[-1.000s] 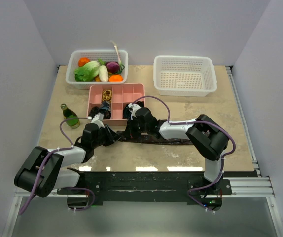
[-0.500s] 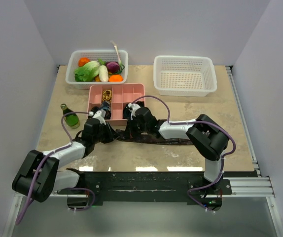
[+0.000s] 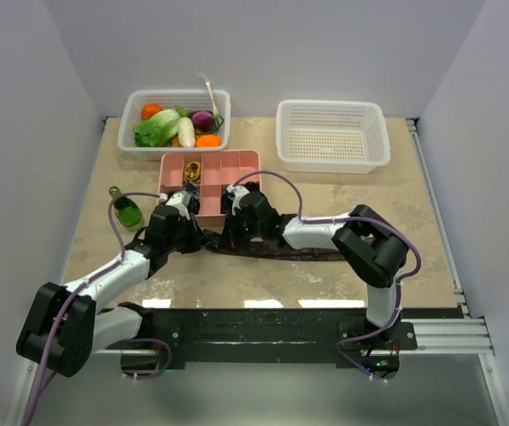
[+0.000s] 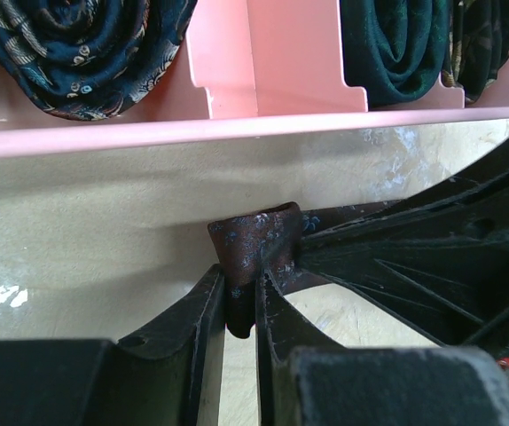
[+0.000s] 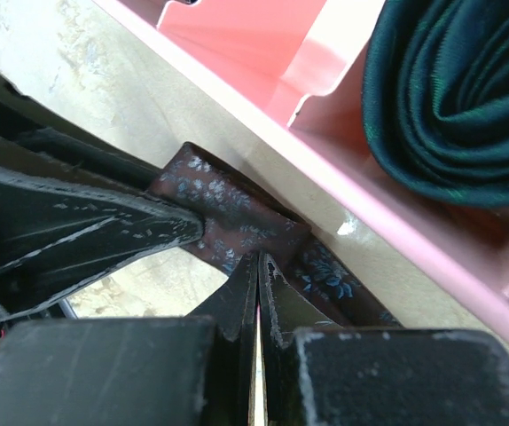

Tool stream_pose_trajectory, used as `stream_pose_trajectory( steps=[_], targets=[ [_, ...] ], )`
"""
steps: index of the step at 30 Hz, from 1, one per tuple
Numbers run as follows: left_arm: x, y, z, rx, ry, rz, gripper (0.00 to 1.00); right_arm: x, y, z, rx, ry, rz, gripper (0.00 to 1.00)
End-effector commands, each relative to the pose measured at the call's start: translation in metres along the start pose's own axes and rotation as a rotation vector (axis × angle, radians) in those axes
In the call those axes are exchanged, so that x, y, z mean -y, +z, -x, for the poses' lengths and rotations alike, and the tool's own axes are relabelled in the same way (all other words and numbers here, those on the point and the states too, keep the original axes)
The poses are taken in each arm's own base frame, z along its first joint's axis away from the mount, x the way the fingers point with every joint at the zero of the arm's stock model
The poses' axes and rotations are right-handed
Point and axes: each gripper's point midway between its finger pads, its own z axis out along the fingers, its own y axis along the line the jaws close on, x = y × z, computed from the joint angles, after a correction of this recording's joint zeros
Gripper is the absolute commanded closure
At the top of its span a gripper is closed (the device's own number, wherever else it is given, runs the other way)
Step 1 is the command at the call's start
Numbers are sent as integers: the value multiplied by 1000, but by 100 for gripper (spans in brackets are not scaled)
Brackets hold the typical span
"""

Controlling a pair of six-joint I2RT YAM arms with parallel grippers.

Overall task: Roll the ties
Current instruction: Roll the tie at the center of the board.

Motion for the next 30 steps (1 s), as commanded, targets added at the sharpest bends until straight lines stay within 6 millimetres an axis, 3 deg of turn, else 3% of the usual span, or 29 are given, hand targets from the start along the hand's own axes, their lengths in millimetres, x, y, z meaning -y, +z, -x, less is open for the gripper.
stream_pose_trajectory(
  steps=[1, 8, 15, 30],
  targets=[
    [15, -7, 27, 58, 71, -33, 95, -12, 8, 10, 21, -11, 31, 100],
    [14, -9, 19, -7, 118, 4, 98, -14, 12, 8, 14, -14, 40, 100],
    [33, 0, 8, -49, 224, 56, 99, -20, 15, 7, 10, -15, 56, 100],
    [49, -6, 29, 41, 252, 26, 89, -25, 17, -2, -6, -5, 84, 100]
  ],
)
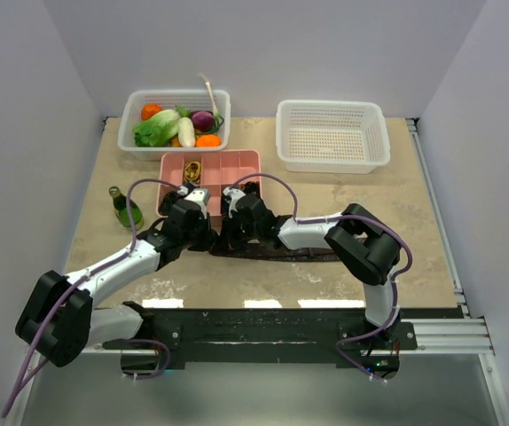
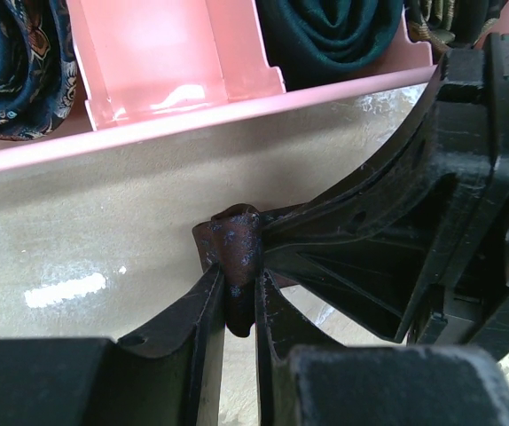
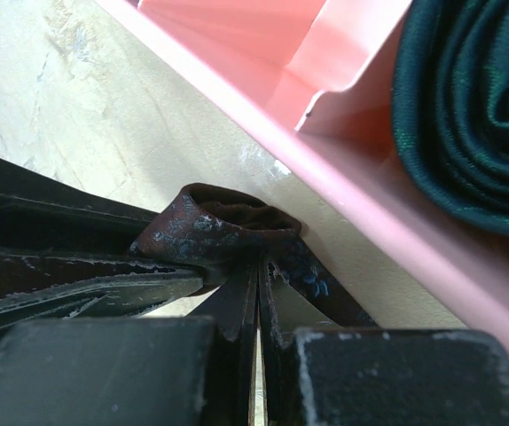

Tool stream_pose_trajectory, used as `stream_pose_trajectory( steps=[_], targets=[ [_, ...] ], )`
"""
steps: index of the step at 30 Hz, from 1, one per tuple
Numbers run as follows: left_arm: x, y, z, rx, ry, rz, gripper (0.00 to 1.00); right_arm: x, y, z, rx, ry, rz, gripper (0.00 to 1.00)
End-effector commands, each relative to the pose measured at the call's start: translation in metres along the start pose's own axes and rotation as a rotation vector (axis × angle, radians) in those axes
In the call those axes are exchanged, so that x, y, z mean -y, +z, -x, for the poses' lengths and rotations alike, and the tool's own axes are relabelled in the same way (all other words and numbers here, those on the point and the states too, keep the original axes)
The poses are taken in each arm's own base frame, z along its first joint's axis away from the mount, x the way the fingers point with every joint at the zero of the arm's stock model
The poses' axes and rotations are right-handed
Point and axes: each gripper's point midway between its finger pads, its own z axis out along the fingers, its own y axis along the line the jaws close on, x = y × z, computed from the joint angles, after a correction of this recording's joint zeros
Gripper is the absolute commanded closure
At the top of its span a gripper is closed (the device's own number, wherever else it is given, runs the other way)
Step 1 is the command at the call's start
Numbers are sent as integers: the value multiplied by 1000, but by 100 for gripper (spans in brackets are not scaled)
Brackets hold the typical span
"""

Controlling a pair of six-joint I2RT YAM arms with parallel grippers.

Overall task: Roll the ties
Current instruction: Roll the tie at the center of the board.

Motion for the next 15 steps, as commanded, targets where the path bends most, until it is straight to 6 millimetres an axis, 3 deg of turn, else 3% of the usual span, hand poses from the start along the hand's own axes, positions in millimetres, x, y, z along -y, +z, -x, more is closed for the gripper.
stream_pose_trajectory(
  steps=[1, 15],
  targets=[
    [19, -9, 36, 111, 28, -61, 89, -22, 4, 9, 24, -11, 70, 100],
    [30, -10, 32, 105, 73, -109, 94, -26, 8, -2, 13, 15, 107, 100]
  ],
)
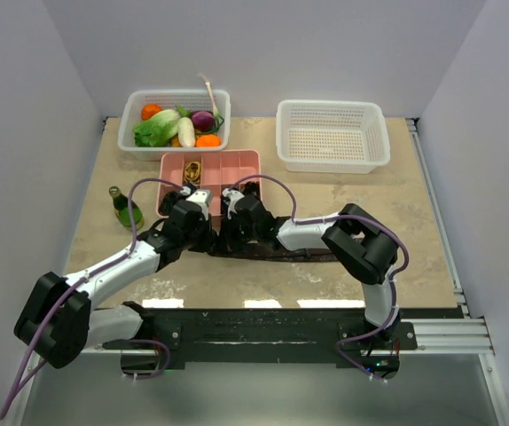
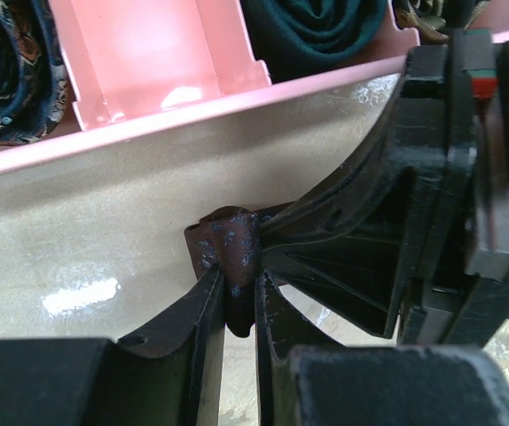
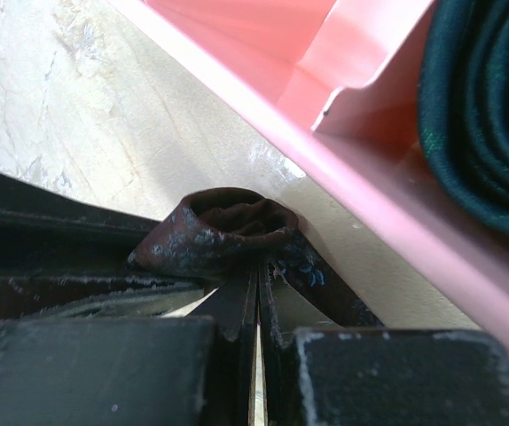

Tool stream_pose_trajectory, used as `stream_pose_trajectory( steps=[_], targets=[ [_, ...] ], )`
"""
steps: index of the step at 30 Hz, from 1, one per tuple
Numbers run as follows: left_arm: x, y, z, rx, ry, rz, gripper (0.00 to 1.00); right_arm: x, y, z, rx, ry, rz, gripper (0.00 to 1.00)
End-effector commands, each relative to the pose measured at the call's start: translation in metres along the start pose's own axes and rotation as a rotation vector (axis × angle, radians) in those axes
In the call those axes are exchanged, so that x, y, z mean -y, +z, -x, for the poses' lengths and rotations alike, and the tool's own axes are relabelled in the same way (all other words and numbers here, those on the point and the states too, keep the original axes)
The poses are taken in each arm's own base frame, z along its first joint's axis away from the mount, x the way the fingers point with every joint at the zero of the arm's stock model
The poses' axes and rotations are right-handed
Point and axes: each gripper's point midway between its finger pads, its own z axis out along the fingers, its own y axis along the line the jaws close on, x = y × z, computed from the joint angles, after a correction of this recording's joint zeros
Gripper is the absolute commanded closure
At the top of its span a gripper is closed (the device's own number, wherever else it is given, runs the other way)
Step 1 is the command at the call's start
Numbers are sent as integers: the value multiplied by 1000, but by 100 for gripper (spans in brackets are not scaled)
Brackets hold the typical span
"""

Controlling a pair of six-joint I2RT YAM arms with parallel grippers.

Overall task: Roll the ties
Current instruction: Roll the tie at the center of the board.

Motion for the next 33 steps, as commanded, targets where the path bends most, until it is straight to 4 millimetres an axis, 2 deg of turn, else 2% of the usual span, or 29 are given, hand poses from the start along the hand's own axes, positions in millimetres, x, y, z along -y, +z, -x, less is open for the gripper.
stream_pose_trajectory(
  steps=[1, 5, 17, 25, 33],
  targets=[
    [28, -7, 32, 105, 29, -100, 95, -24, 5, 0, 12, 19, 102, 100],
    [36, -10, 31, 107, 36, -143, 96, -32, 5, -5, 12, 62, 156, 100],
    [36, -8, 17, 53, 51, -140, 100, -38, -1, -1, 40, 96, 188, 100],
    [25, -6, -2, -34, 61, -21, 100, -33, -2, 0, 29, 72, 145, 100],
    [17, -7, -12, -119, 103, 108, 100, -30, 1, -3, 6, 71, 130, 100]
  ],
)
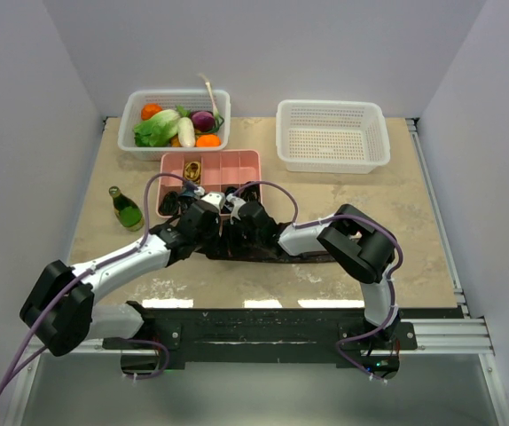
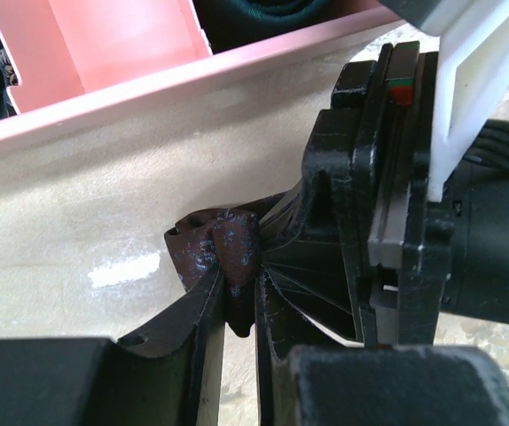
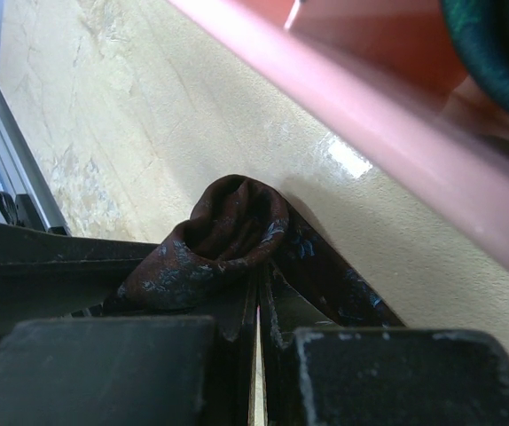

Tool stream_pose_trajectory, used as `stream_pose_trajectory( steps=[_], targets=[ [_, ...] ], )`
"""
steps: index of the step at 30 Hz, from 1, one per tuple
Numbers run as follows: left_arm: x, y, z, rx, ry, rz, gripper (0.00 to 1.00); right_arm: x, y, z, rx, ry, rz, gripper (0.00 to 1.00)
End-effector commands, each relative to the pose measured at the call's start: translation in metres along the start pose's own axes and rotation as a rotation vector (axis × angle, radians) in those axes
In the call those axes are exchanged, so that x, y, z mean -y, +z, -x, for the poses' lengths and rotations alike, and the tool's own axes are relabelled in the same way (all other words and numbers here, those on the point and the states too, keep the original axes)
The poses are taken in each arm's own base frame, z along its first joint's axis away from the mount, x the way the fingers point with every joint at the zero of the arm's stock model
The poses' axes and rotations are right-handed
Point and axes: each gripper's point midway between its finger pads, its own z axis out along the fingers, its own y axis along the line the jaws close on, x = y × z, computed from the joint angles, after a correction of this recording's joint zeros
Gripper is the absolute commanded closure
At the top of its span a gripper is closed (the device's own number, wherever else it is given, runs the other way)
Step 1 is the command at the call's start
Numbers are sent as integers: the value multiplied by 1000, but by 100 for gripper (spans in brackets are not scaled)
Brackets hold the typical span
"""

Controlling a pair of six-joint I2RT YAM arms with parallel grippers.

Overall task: Roll the ties
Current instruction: Roll the tie at the center of the board.

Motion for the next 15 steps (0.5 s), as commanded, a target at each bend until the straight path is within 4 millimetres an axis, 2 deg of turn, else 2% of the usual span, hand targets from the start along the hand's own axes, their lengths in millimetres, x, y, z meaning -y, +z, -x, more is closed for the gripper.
stream_pose_trajectory(
  steps=[1, 5, 10, 15],
  targets=[
    [0, -3, -3, -53, 11, 61, 100, -24, 0, 15, 19, -43, 49, 100],
    [-10, -3, -8, -83, 25, 133, 100, -20, -2, 16, 22, -41, 23, 100],
    [-14, -8, -4, -71, 34, 165, 100, -22, -3, 19, 24, -47, 27, 100],
    [-16, -5, -5, -67, 30, 181, 100, -34, -14, 27, 45, -50, 65, 100]
  ],
)
